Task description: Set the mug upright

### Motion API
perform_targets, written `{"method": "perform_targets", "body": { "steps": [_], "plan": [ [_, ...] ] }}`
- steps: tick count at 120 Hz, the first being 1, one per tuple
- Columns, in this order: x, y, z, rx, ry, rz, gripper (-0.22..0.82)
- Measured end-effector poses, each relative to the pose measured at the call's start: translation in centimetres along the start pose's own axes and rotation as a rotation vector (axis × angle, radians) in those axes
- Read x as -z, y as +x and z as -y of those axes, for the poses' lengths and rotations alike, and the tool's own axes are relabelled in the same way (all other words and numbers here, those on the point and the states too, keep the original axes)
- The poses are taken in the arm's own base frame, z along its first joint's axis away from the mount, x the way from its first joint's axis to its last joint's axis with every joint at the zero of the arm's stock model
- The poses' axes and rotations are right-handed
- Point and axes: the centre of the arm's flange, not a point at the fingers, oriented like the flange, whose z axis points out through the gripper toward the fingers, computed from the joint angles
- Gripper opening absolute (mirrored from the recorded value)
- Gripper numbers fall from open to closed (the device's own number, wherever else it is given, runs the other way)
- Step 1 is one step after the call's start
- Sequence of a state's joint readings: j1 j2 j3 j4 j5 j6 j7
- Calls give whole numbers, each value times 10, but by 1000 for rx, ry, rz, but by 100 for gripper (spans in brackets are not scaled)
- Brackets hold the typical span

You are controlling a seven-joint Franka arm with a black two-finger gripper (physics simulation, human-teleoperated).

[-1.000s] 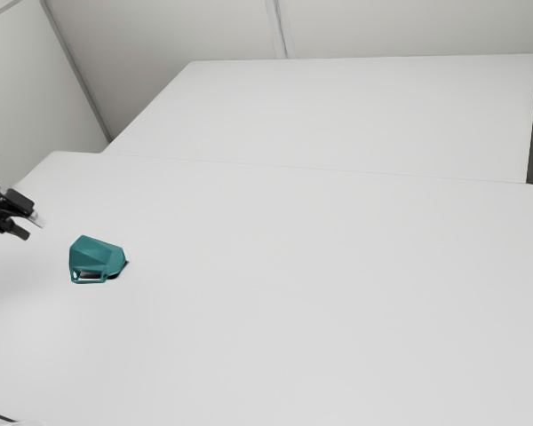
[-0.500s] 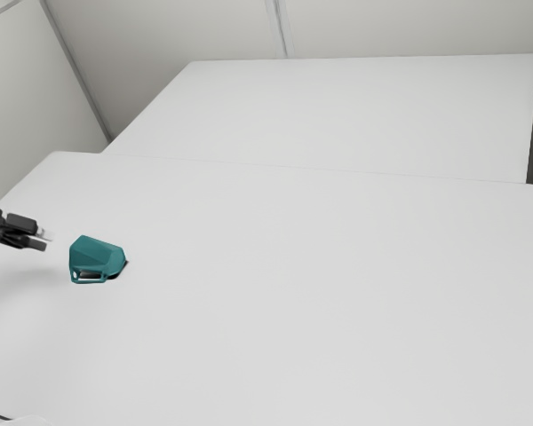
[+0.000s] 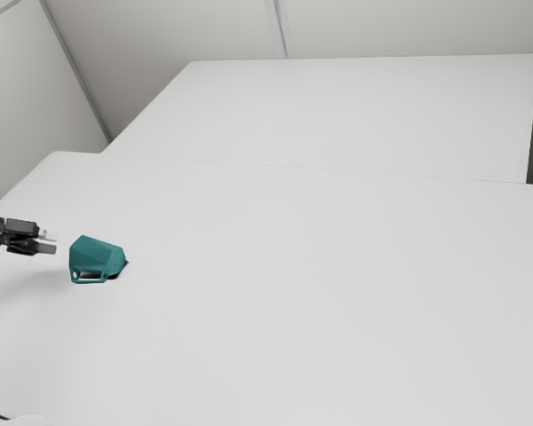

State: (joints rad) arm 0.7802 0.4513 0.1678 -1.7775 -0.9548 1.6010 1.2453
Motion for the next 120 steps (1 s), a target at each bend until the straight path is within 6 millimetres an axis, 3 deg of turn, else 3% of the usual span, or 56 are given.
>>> {"method": "perform_targets", "body": {
  "steps": [40, 120],
  "plan": [
    [-3, -7, 7, 28, -30, -2, 58],
    [-44, 11, 0, 8, -81, 31, 57]
  ]
}}
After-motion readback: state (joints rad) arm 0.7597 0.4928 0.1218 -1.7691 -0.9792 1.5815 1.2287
